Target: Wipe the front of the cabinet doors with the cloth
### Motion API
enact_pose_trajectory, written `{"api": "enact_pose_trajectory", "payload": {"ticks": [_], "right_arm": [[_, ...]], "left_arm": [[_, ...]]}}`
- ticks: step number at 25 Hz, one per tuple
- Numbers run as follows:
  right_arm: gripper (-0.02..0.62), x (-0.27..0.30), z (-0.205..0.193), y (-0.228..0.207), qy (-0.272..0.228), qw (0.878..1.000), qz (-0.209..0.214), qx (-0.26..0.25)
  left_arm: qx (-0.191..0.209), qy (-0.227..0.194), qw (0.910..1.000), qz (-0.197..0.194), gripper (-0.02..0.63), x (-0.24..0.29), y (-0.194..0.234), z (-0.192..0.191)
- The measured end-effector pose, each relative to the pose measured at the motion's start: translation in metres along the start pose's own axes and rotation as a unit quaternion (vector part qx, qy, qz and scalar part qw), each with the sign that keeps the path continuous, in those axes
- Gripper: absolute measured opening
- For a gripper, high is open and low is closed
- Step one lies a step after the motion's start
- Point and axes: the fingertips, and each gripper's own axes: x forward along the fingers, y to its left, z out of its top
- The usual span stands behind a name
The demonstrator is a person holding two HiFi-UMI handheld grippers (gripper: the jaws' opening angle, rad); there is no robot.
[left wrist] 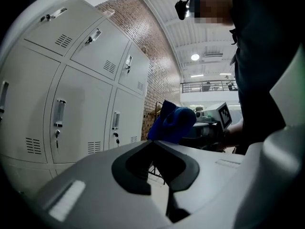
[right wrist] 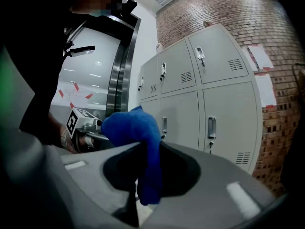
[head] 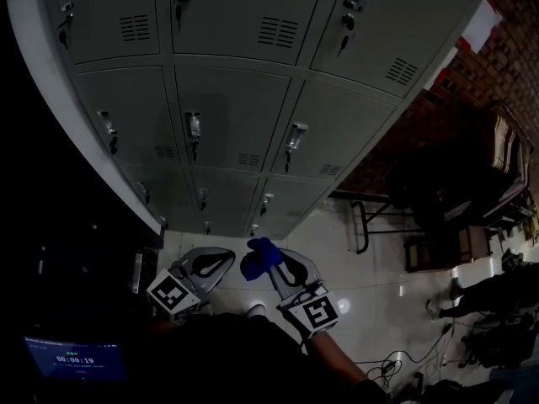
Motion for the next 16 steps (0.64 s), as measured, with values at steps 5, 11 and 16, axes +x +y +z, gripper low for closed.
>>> {"api": "enact_pose_trajectory", "payload": {"ticks": [5,11,16], "right_arm": [[0.069,-0.008,-0.002,0.006,0.001,1.000,0.025,0.007],[0.070,-0.008,-0.004,0.015,0.004,0.999,0.036,0.005],[0.071,-0.006,-0.007,0.024,0.011,0.999,0.043,0.006]], "left_arm": [[0.002,0.005,0.9999,0.010,0.000,-0.002,-0.011,0.000],[-0.002,0.004,0.9998,0.018,0.000,-0.007,-0.015,-0.004],[0.002,0.013,0.9997,0.018,0.002,-0.011,-0.014,-0.013]]}}
